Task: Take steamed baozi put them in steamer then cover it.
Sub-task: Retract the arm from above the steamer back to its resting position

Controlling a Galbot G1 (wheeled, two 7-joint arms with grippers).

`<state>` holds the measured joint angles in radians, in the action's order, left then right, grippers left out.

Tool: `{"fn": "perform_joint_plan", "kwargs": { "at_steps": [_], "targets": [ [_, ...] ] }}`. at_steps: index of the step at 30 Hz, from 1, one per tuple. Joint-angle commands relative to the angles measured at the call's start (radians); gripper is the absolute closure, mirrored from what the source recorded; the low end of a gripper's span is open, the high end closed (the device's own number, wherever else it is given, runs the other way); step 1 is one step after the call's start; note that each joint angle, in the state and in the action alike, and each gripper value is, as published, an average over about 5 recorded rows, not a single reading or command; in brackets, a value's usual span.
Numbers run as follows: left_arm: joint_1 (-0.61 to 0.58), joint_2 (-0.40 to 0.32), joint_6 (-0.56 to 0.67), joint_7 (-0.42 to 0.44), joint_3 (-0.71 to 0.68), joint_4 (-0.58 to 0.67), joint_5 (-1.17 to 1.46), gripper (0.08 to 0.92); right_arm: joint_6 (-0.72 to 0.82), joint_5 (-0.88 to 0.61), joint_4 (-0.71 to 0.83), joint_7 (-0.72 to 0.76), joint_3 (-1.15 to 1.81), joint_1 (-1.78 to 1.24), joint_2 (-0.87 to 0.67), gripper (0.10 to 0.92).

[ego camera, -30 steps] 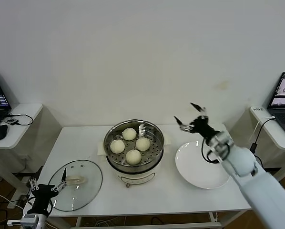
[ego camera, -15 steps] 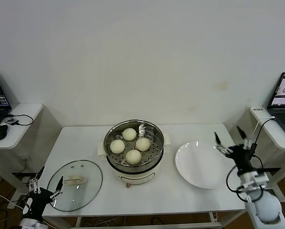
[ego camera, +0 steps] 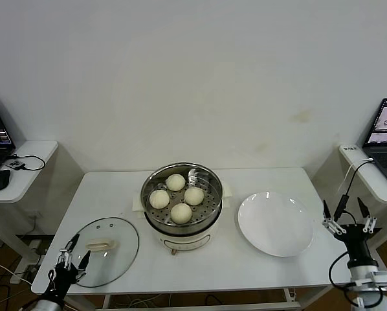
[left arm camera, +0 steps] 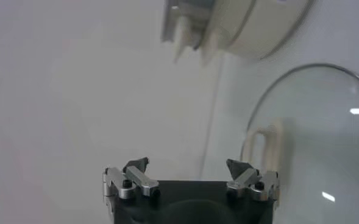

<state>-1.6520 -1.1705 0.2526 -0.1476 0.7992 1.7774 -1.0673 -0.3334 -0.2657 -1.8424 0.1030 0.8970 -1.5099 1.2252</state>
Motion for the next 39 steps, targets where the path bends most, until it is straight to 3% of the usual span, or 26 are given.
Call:
{"fn": "perform_joint_plan", "kwargs": {
  "at_steps": [1, 24, 39],
  "targets": [
    [0.042, 0.005, -0.005, 0.001, -0.043, -0.050, -0.165, 0.177, -0.024, -0.005, -0.003, 0.002, 0.048, -0.056, 0.041, 0.203],
    [0.307, 0.018, -0.028, 0.029, -0.111, -0.255, -0.169, 0.177, -0.031, 0.025, 0.014, 0.016, 0.044, -0.090, 0.053, 0.203],
    [0.379, 0.006, -0.030, 0.018, -0.137, -0.353, -0.161, 0.177, -0.038, 0.040, 0.032, 0.026, 0.030, -0.093, 0.062, 0.203]
  ]
}}
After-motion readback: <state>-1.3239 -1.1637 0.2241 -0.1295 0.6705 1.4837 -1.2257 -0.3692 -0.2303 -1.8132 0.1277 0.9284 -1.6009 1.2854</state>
